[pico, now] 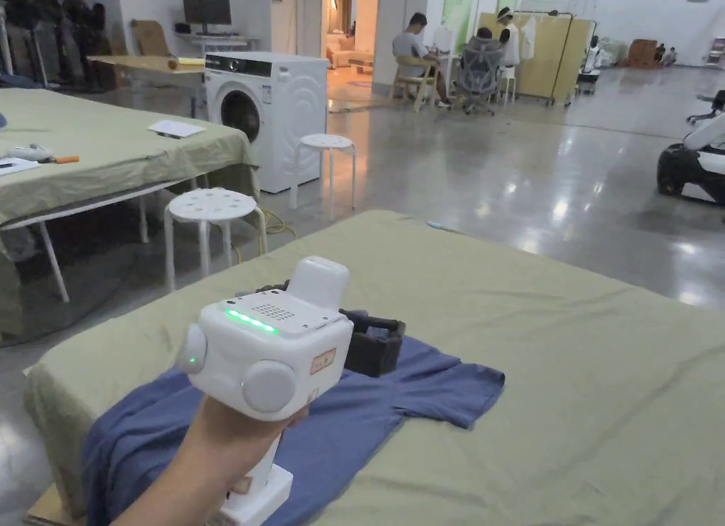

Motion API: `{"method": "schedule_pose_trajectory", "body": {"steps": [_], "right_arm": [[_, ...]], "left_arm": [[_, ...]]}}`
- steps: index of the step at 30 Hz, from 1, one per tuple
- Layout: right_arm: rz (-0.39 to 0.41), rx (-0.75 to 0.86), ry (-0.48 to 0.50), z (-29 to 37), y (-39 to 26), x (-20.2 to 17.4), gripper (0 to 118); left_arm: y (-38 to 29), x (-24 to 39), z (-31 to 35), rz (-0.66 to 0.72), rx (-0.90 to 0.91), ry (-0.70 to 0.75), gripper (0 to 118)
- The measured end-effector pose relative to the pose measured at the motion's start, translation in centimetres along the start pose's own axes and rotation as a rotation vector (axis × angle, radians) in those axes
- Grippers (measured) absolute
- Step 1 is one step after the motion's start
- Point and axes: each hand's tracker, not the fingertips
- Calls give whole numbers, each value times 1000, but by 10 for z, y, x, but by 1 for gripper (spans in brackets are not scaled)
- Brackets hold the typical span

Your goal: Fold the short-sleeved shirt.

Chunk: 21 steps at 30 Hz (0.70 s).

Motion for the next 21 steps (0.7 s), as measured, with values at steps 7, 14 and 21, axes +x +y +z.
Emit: {"method": "schedule_pose_trajectory", "body": {"steps": [7,14,21], "right_arm": [[-9,-38,-71,-32,-16,32,1],[-34,-53,-154,-53,-26,53,1],[-42,-64,-157,-59,-36,59,1]], "left_arm": [[-34,35,-194,-215,-378,-124,117],[-83,39,-302,-220,-561,-95,117],[-99,5,-316,21,-630,-95,107]]}}
